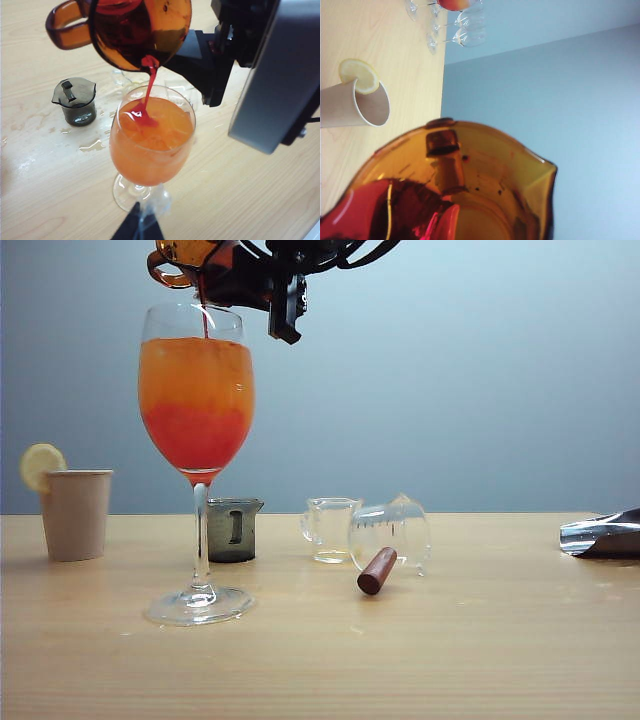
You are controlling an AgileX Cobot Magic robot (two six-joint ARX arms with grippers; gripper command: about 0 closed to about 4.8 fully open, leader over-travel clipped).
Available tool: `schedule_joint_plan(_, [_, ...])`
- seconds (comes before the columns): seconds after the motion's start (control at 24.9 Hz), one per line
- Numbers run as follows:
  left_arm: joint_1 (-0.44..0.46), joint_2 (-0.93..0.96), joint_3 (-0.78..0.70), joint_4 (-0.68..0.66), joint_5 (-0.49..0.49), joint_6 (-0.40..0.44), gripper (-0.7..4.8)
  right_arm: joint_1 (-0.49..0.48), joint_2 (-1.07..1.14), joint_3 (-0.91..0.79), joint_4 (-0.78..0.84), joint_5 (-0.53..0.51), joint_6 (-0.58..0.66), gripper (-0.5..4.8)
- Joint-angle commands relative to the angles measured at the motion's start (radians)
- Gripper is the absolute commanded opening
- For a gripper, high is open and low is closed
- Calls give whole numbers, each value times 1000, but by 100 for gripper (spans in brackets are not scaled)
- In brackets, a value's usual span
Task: Pick up the fourth measuring cup from the left, pour the grenadine inside into the goblet, and finally put the measuring cup back in its original place.
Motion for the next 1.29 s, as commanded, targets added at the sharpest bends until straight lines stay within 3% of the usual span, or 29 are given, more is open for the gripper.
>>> schedule_joint_plan(0.04, [0,-2,2,13,4,-2,-5,2,-8,9,29,-2,-6,147])
schedule_joint_plan(1.29, [0,-3,2,13,4,-2,-5,3,-8,9,32,-6,-84,147])
